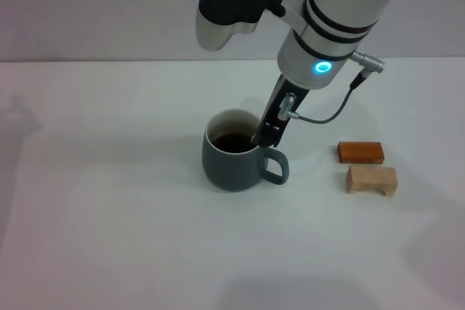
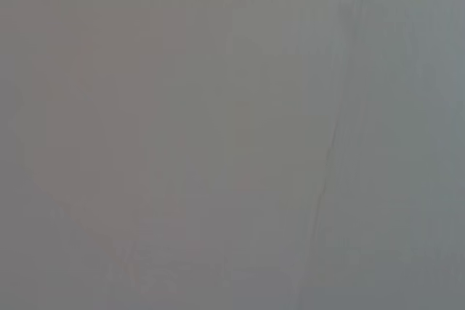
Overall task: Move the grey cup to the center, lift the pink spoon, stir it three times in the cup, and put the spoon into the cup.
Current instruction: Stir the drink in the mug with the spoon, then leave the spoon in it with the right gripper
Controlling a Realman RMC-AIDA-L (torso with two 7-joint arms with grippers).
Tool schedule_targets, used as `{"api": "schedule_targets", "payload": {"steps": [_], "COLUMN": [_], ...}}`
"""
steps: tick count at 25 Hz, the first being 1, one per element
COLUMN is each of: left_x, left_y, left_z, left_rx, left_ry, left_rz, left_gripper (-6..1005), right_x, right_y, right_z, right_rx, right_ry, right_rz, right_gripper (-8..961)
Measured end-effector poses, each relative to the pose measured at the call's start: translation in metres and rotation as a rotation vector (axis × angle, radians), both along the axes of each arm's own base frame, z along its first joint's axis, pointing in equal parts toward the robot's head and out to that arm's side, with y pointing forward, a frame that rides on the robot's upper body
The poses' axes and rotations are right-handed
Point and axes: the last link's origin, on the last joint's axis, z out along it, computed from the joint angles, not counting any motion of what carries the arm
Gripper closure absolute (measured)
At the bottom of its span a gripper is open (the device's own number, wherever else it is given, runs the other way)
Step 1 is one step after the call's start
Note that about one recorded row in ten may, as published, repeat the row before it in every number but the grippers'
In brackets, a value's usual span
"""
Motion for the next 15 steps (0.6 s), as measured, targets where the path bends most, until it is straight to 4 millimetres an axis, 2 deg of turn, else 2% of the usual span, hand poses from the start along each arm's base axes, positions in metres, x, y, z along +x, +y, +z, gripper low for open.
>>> {"api": "schedule_targets", "payload": {"steps": [7,10,15], "left_x": [-0.001,0.000,0.001], "left_y": [-0.001,0.000,0.001], "left_z": [0.001,0.001,0.001], "left_rx": [0.001,0.001,0.001], "left_ry": [-0.003,-0.002,-0.002], "left_rz": [0.000,-0.003,-0.005], "left_gripper": [1001,1001,1001], "right_x": [-0.006,-0.001,0.003], "right_y": [0.003,0.010,0.009], "right_z": [-0.003,0.001,0.004], "right_rx": [0.013,0.055,0.057], "right_ry": [0.041,0.005,-0.030], "right_rz": [0.021,0.035,0.025], "right_gripper": [788,787,785]}}
